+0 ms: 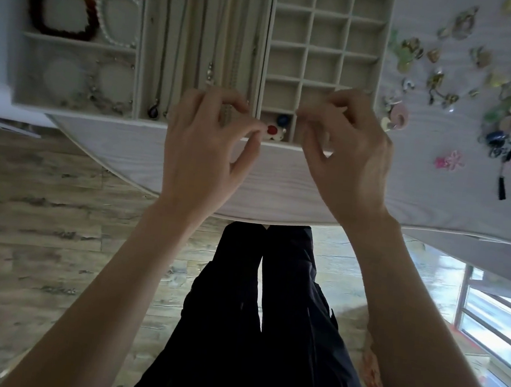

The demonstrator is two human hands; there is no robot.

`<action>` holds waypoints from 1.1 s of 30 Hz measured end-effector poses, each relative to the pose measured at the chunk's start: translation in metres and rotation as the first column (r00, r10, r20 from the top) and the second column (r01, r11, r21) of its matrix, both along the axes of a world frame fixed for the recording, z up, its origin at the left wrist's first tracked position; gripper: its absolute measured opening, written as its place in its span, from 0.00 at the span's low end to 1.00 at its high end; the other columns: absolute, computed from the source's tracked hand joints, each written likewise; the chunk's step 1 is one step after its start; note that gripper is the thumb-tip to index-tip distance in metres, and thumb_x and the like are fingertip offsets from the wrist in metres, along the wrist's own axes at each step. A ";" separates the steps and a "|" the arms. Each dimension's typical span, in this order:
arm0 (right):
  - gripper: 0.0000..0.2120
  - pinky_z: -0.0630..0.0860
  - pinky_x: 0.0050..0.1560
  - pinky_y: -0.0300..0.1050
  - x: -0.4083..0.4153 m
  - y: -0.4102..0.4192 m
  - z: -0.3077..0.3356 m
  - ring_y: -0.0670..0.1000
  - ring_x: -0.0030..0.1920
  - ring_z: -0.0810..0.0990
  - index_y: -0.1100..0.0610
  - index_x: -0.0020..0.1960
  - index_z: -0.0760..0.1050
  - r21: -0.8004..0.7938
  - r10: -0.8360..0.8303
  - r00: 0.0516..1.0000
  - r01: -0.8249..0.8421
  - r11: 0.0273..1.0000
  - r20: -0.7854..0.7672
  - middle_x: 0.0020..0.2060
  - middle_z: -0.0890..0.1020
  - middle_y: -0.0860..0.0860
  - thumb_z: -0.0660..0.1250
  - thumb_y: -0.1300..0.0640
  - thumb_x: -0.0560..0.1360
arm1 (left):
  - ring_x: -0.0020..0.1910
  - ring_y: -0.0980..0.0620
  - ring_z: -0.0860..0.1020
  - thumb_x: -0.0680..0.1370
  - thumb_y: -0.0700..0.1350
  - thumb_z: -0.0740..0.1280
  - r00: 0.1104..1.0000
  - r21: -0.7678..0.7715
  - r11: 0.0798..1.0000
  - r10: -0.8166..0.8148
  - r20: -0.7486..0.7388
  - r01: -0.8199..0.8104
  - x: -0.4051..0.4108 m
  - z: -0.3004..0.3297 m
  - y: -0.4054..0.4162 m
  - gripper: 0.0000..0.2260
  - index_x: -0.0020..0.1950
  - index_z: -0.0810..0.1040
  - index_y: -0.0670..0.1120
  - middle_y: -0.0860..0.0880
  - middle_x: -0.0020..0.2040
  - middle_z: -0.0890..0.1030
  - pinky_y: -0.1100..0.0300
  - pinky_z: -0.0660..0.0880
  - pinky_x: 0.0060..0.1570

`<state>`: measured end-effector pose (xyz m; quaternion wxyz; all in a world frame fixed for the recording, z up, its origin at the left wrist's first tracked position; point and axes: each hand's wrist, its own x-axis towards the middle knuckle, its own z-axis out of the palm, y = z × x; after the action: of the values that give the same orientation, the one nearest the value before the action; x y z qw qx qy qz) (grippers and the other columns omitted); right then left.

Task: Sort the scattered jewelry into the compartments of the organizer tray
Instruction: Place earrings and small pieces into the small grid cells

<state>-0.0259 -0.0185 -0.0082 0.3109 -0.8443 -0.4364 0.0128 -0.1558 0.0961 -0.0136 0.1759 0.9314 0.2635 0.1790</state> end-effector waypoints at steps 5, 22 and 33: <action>0.05 0.66 0.33 0.37 -0.004 -0.001 -0.005 0.43 0.39 0.69 0.57 0.43 0.81 -0.092 0.039 0.998 -0.044 0.995 -0.054 0.44 0.78 0.53 0.66 0.62 0.72 | 0.53 0.46 0.71 0.77 0.45 0.67 0.997 -0.007 0.999 -0.040 -0.062 0.040 -0.001 -0.002 -0.003 0.07 0.51 0.84 0.48 0.46 0.52 0.79 0.54 0.67 0.52; 0.08 0.64 0.36 0.37 0.002 0.007 0.000 0.52 0.43 0.75 0.57 0.45 0.81 -0.120 0.121 0.990 -0.112 0.986 0.073 0.44 0.78 0.55 0.64 0.60 0.74 | 0.53 0.45 0.70 0.77 0.45 0.65 0.983 0.049 0.994 -0.089 -0.159 0.098 0.010 0.000 0.006 0.08 0.47 0.84 0.48 0.46 0.50 0.77 0.52 0.69 0.50; 0.08 0.70 0.39 0.43 0.017 0.008 -0.005 0.56 0.46 0.75 0.59 0.45 0.80 -0.225 0.283 0.952 -0.251 0.941 0.120 0.49 0.78 0.57 0.62 0.60 0.73 | 0.53 0.42 0.71 0.75 0.45 0.65 0.983 0.053 0.995 -0.075 -0.165 0.085 0.011 -0.003 0.002 0.08 0.44 0.84 0.46 0.46 0.52 0.78 0.47 0.70 0.47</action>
<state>-0.0084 -0.0109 -0.0137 0.1827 -0.8034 -0.5656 0.0364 -0.1448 0.0980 -0.0163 0.1331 0.9576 0.2338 0.1027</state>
